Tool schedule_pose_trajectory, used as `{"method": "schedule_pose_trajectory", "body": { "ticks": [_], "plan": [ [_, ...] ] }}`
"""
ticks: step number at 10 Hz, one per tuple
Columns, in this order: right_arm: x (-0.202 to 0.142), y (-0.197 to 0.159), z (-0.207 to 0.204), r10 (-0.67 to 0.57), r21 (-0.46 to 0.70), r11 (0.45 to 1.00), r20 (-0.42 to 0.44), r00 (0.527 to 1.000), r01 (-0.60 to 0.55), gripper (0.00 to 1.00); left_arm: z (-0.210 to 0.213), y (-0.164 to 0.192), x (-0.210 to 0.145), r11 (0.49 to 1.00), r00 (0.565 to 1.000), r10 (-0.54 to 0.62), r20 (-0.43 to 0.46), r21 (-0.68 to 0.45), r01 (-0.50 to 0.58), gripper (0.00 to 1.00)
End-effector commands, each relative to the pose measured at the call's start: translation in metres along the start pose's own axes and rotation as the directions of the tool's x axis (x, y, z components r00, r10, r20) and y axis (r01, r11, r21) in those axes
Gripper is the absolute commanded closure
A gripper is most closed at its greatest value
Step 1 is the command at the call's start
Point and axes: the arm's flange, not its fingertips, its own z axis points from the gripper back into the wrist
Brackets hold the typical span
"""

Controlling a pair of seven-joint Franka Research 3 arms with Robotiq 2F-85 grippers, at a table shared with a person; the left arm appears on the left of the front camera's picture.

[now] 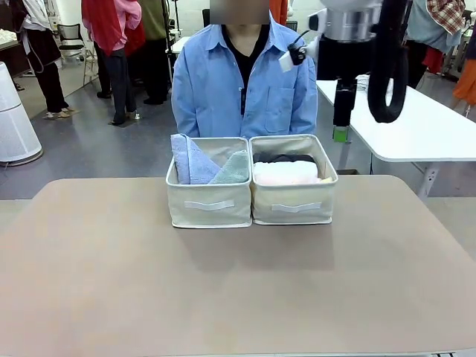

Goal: Sort the towels based on their folding style.
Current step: Pick up another triangle-folded towel from the table and place it in the left Fabric basket.

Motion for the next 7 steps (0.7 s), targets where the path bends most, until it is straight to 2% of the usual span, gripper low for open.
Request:
{"method": "schedule_pose_trajectory", "body": {
  "ticks": [1, 2, 3, 7],
  "plan": [
    [-0.018, -0.005, -0.027, 0.047, 0.030, 0.998, 0.085, 0.995, -0.050, 0.00, 0.001, -0.002, 0.002, 1.000, 1.000, -0.005, 0.014, 0.001, 0.005, 0.00],
    [-0.020, -0.011, -0.029, 0.035, 0.035, 0.999, 0.113, 0.993, -0.040, 0.00, 0.001, -0.002, 0.002, 1.000, 1.000, -0.005, 0.014, 0.001, 0.005, 0.00],
    [-0.011, -0.010, -0.011, 0.011, 0.000, 1.000, 0.036, 0.999, -0.011, 0.00, 0.001, -0.002, 0.002, 1.000, 1.000, -0.005, 0.014, 0.001, 0.005, 0.00],
    [-0.011, -0.010, -0.011, 0.011, 0.000, 1.000, 0.036, 0.999, -0.011, 0.00, 0.001, -0.002, 0.002, 1.000, 1.000, -0.005, 0.014, 0.001, 0.005, 0.00]
  ]
}}
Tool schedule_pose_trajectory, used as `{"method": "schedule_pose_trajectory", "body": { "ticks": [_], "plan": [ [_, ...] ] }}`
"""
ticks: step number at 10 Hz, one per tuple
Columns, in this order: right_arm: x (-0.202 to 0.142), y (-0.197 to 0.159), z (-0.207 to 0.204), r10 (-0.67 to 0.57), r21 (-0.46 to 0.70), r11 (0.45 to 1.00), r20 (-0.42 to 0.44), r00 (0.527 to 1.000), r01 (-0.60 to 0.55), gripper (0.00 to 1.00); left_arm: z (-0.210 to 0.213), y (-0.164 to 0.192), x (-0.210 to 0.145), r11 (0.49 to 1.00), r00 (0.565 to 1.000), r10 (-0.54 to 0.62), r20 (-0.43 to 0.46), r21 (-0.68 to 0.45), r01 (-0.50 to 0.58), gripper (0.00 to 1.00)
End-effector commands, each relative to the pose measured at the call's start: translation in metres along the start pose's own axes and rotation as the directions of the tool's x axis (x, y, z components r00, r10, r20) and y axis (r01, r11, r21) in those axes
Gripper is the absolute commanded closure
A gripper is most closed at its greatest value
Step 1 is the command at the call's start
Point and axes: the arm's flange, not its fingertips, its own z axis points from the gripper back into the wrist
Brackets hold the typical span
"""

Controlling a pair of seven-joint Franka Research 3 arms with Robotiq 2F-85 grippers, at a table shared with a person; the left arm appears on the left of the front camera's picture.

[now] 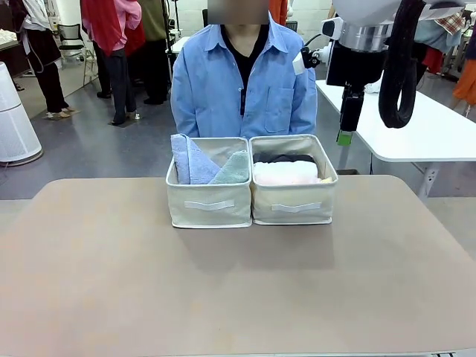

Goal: Sort the towels based on their folding style.
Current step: Pick up another triangle-folded towel from the table and place it in the left Fabric basket.

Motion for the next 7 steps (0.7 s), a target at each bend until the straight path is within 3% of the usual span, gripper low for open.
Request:
{"method": "schedule_pose_trajectory", "body": {
  "ticks": [1, 2, 3, 5, 7],
  "plan": [
    [-0.001, 0.000, 0.002, -0.018, -0.004, 1.000, -0.019, 1.000, 0.018, 0.00, 0.001, -0.002, 0.002, 1.000, 1.000, -0.005, 0.014, 0.001, 0.005, 0.00],
    [0.000, 0.000, 0.000, 0.000, 0.000, 1.000, 0.000, 1.000, 0.000, 0.00, 0.001, -0.002, 0.002, 1.000, 1.000, -0.005, 0.014, 0.001, 0.005, 0.00],
    [-0.030, -0.016, 0.007, 0.066, 0.040, 0.997, 0.081, 0.995, -0.070, 0.00, 0.001, -0.002, 0.002, 1.000, 1.000, -0.005, 0.014, 0.001, 0.005, 0.00],
    [-0.105, -0.044, 0.023, 0.196, 0.009, 0.977, 0.346, 0.918, -0.213, 0.00, 0.001, -0.002, 0.002, 1.000, 1.000, -0.005, 0.014, 0.001, 0.005, 0.00],
    [-0.173, -0.065, 0.015, 0.179, -0.034, 0.981, 0.537, 0.825, -0.191, 0.00, 0.001, -0.002, 0.002, 1.000, 1.000, -0.005, 0.014, 0.001, 0.005, 0.00]
  ]
}}
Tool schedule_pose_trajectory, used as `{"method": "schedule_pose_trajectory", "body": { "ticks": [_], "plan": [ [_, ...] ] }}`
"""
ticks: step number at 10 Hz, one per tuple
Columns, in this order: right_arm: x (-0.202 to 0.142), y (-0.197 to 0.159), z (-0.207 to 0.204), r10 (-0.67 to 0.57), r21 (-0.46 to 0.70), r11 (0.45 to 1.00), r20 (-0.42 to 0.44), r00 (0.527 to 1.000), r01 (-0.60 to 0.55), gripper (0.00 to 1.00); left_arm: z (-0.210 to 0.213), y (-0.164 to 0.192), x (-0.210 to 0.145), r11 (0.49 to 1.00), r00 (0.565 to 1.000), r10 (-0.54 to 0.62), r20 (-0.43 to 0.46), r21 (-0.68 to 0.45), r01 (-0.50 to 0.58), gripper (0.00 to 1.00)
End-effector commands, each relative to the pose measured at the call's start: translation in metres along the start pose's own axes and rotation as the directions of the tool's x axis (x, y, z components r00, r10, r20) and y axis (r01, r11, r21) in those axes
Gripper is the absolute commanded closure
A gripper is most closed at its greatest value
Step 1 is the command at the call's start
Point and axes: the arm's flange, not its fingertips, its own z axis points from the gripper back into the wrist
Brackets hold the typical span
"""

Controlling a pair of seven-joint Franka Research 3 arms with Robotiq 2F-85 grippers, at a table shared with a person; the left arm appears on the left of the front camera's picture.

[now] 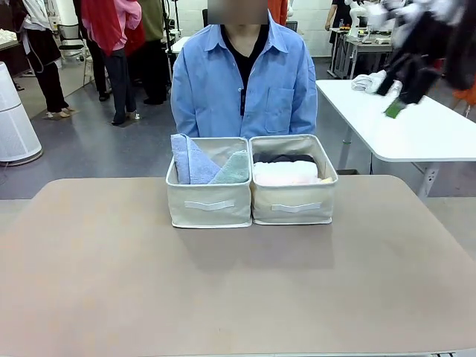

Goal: Sort the towels based on their folding style.
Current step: Pick up another triangle-folded towel from the table and place it in the left Fabric basket.

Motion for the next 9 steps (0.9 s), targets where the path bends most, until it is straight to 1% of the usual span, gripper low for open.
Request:
{"method": "schedule_pose_trajectory", "body": {
  "ticks": [1, 2, 3, 4, 5, 6, 7, 9],
  "plan": [
    [-0.055, 0.005, -0.005, 0.012, 0.025, 1.000, 0.257, 0.966, -0.019, 0.00, 0.001, -0.002, 0.002, 1.000, 1.000, -0.005, 0.014, 0.001, 0.005, 0.00],
    [-0.086, 0.011, -0.002, -0.018, 0.040, 0.999, 0.361, 0.932, 0.004, 0.00, 0.001, -0.002, 0.002, 1.000, 1.000, -0.005, 0.014, 0.001, 0.005, 0.00],
    [-0.114, 0.016, -0.003, -0.051, 0.082, 0.997, 0.436, 0.898, 0.017, 0.00, 0.001, -0.002, 0.002, 1.000, 1.000, -0.005, 0.014, 0.001, 0.005, 0.00],
    [-0.141, 0.024, -0.006, -0.071, 0.091, 0.995, 0.447, 0.892, 0.033, 0.00, 0.001, -0.002, 0.002, 1.000, 1.000, -0.005, 0.014, 0.001, 0.005, 0.00],
    [-0.160, 0.031, -0.005, -0.070, 0.064, 0.997, 0.489, 0.870, 0.044, 0.00, 0.001, -0.002, 0.002, 1.000, 1.000, -0.005, 0.014, 0.001, 0.005, 0.00],
    [-0.173, 0.037, -0.005, -0.037, 0.033, 0.999, 0.538, 0.842, 0.023, 0.00, 0.001, -0.002, 0.002, 1.000, 1.000, -0.005, 0.014, 0.001, 0.005, 0.00],
    [-0.184, 0.038, -0.006, -0.016, 0.042, 0.999, 0.570, 0.821, -0.010, 0.00, 0.001, -0.002, 0.002, 1.000, 1.000, -0.005, 0.014, 0.001, 0.005, 0.00],
    [-0.200, 0.041, -0.006, -0.022, 0.054, 0.998, 0.589, 0.808, -0.012, 0.00, 0.001, -0.002, 0.002, 1.000, 1.000, -0.005, 0.014, 0.001, 0.005, 0.00]
  ]
}}
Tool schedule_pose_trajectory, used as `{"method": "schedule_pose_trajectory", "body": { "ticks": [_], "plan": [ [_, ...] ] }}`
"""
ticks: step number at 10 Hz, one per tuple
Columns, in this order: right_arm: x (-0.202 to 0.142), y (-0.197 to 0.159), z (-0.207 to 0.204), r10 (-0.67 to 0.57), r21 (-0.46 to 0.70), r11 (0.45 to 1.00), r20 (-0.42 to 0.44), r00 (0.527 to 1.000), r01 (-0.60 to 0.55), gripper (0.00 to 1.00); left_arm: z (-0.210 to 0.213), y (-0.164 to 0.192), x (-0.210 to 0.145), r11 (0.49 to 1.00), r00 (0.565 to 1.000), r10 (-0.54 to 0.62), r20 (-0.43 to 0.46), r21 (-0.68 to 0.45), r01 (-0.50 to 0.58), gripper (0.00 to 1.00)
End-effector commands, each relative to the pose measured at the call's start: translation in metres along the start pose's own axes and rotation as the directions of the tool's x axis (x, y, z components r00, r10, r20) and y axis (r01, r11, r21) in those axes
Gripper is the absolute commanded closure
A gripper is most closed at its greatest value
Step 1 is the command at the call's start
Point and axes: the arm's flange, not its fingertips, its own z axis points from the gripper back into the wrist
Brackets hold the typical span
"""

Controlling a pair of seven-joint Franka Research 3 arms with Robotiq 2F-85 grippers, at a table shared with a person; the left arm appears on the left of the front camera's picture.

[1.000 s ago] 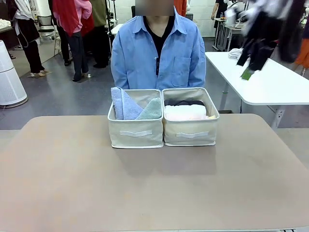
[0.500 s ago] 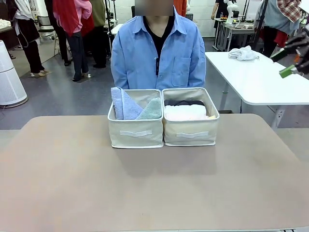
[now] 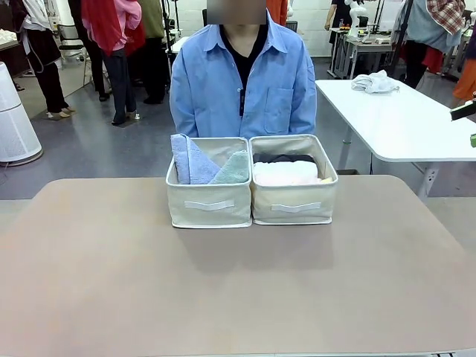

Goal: Sort the towels based on their folding style.
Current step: Pick up another triangle-folded towel from the table and place it in the left Fabric basket.

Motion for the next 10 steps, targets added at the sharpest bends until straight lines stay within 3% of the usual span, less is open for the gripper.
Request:
{"method": "schedule_pose_trajectory", "body": {
  "ticks": [1, 2, 4, 5, 10],
  "plan": [
    [-0.0044, -0.0035, 0.0039, 0.034, 0.037, 0.999, 0.058, 0.998, -0.037, 0.00, 0.0009, -0.0018, 0.0020, 1.000, 1.000, -0.005, 0.014, 0.001, 0.005, 0.00],
    [-0.0051, 0.0006, 0.0080, 0.016, 0.113, 0.993, 0.047, 0.999, -0.021, 0.00, 0.0009, -0.0018, 0.0020, 1.000, 1.000, -0.005, 0.014, 0.001, 0.005, 0.00],
    [-0.0038, 0.0018, 0.0082, -0.063, 0.108, 0.992, 0.028, 0.998, 0.060, 0.00, 0.0009, -0.0018, 0.0020, 1.000, 1.000, -0.005, 0.014, 0.001, 0.005, 0.00],
    [-0.0059, 0.0058, 0.0039, -0.001, 0.083, 0.997, 0.047, 0.999, -0.003, 0.00, 0.0009, -0.0018, 0.0020, 1.000, 1.000, -0.005, 0.014, 0.001, 0.005, 0.00],
    [-0.0059, 0.0058, 0.0039, -0.001, 0.083, 0.997, 0.047, 0.999, -0.003, 0.00, 0.0009, -0.0018, 0.0020, 1.000, 1.000, -0.005, 0.014, 0.001, 0.005, 0.00]
  ]
}}
